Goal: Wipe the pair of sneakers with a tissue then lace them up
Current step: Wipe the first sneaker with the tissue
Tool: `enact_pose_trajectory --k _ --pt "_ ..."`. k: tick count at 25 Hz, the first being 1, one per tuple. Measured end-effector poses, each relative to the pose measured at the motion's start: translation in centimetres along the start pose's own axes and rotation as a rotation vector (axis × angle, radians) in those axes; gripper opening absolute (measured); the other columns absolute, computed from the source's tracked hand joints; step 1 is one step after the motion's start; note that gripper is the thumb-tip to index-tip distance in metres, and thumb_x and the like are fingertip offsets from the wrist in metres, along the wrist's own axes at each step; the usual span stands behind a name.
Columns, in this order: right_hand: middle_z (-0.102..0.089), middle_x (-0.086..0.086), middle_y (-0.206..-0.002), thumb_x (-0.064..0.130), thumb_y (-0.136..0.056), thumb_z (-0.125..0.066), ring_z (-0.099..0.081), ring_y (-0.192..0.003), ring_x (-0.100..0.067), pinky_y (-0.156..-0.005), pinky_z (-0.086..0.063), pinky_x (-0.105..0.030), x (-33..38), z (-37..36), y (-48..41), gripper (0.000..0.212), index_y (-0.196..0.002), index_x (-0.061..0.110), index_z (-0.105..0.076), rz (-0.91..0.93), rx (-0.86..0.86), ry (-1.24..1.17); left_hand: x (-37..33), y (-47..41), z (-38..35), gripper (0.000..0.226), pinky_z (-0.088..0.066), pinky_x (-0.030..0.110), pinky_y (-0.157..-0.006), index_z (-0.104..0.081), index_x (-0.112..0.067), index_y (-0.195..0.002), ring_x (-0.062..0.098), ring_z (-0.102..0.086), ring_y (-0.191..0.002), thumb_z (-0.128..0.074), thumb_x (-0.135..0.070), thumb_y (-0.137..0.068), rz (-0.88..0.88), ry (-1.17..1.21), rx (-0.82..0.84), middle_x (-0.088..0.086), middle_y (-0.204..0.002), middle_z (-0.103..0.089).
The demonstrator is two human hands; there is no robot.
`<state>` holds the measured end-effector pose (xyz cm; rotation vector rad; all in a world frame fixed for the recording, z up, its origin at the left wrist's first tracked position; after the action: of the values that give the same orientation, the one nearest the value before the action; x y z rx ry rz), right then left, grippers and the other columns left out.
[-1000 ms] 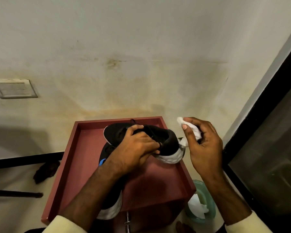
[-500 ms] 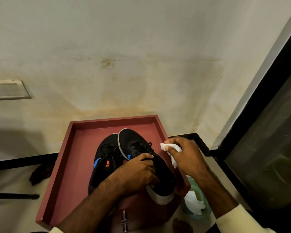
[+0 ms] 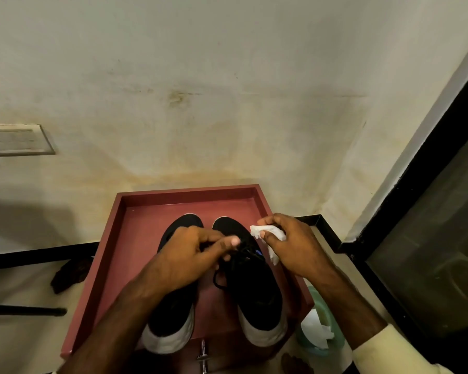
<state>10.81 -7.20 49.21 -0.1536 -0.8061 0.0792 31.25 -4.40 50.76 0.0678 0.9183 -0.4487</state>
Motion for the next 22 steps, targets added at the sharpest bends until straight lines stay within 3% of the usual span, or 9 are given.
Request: enact_pose_trajectory --k 2,4,6,8,11,16,19,21,22 --pt "-0.071 0.011 -0.113 0.023 -0.097 -0.071 -0.065 -0.101 -0.003 -0.078 -0.044 -0.008 1.5 -1.3 -1.8 0.018 -0.114 0.025 -0.075 0.059 0.036 0.013 1.8 -0.3 -0.1 0.044 -0.057 0.023 -0.064 -0.077 -0.029 -0.094 0.004 -0.070 -0.068 -0.058 -0.068 -0.090 0.173 -0.146 -0.057 -0.011 -0.077 -0.075" --pt "-0.072 0.012 -0.117 0.023 -0.096 -0.073 -0.065 -0.104 -0.004 -0.082 -0.047 -0.010 2.6 -3.9 -3.2 0.022 -0.118 0.026 -0.075 0.093 0.133 0.022 2.5 0.0 -3.6 0.053 -0.061 0.031 -0.080 -0.069 -0.032 -0.112 0.005 -0.070 -0.085 -0.060 -0.077 -0.085 0.245 -0.272 0.076 -0.011 -0.097 -0.073" --pt "-0.073 0.010 -0.120 0.023 -0.094 -0.075 -0.067 -0.107 -0.008 -0.091 -0.054 -0.022 3.5 -6.8 -4.2 0.026 -0.119 0.027 -0.075 0.118 0.204 0.055 2.1 0.5 -6.4 0.057 -0.057 0.039 -0.093 -0.057 -0.032 -0.131 0.015 -0.064 -0.109 -0.063 -0.068 -0.088 0.263 -0.391 0.142 -0.008 -0.121 -0.062" --pt "-0.074 0.003 -0.124 0.020 -0.095 -0.073 -0.067 -0.110 -0.016 -0.098 -0.055 -0.031 3.7 -9.3 -5.2 0.028 -0.122 0.025 -0.075 0.121 0.267 0.177 1.9 0.1 -7.1 0.047 -0.053 0.041 -0.096 -0.052 -0.028 -0.138 0.024 -0.058 -0.121 -0.063 -0.048 -0.097 0.248 -0.458 0.089 -0.002 -0.132 -0.053" --pt "-0.074 -0.002 -0.123 0.016 -0.097 -0.069 -0.069 -0.112 -0.022 -0.099 -0.055 -0.032 2.5 -11.2 -5.7 0.026 -0.120 0.021 -0.077 0.045 0.388 0.289 2.4 -0.6 -6.6 0.035 -0.054 0.037 -0.096 -0.058 -0.021 -0.132 0.024 -0.060 -0.119 -0.062 -0.031 -0.098 0.252 -0.373 0.013 0.001 -0.130 -0.056" --pt "-0.078 0.009 -0.106 0.016 -0.097 -0.070 -0.072 -0.097 -0.010 -0.092 -0.059 -0.034 2.0 -10.0 -3.5 0.016 -0.107 0.024 -0.080 0.115 0.712 0.267 3.3 -0.6 -5.6 0.040 -0.043 0.025 -0.082 -0.049 -0.016 -0.127 0.024 -0.063 -0.113 -0.070 -0.025 -0.094 0.327 -0.272 -0.065 0.001 -0.123 -0.062" --pt "-0.078 0.015 -0.107 0.018 -0.095 -0.074 -0.071 -0.098 -0.004 -0.094 -0.059 -0.033 1.9 -8.1 -4.0 0.018 -0.107 0.031 -0.080 0.104 0.548 0.087 3.5 -0.3 -5.5 0.036 -0.050 0.031 -0.085 -0.045 -0.024 -0.109 0.023 -0.060 -0.107 -0.075 -0.031 -0.091 0.326 -0.281 -0.061 -0.003 -0.116 -0.056" --pt "-0.077 0.012 -0.111 0.016 -0.096 -0.071 -0.070 -0.102 -0.008 -0.097 -0.058 -0.039 1.5 -8.1 -3.9 0.021 -0.109 0.030 -0.079 0.124 0.452 0.155 3.4 -0.2 -5.5 0.039 -0.048 0.030 -0.084 -0.042 -0.028 -0.099 0.020 -0.057 -0.102 -0.078 -0.035 -0.088 0.300 -0.311 -0.044 -0.006 -0.110 -0.049" --pt "-0.076 0.011 -0.113 0.015 -0.097 -0.070 -0.070 -0.104 -0.008 -0.098 -0.057 -0.039 1.5 -8.6 -3.4 0.022 -0.111 0.030 -0.079 0.151 0.503 0.214 3.4 -0.3 -5.3 0.039 -0.045 0.029 -0.083 -0.043 -0.029 -0.096 0.017 -0.055 -0.100 -0.080 -0.037 -0.086 0.294 -0.323 -0.037 -0.008 -0.105 -0.046"
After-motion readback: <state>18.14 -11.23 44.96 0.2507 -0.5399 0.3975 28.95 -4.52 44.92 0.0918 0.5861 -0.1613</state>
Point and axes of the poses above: each hand's wrist, its own y-axis away from the middle knuckle, its own z-axis out of the back of the hand, x = y × z, the point moved 10 cm from there along -y, towards the middle knuckle
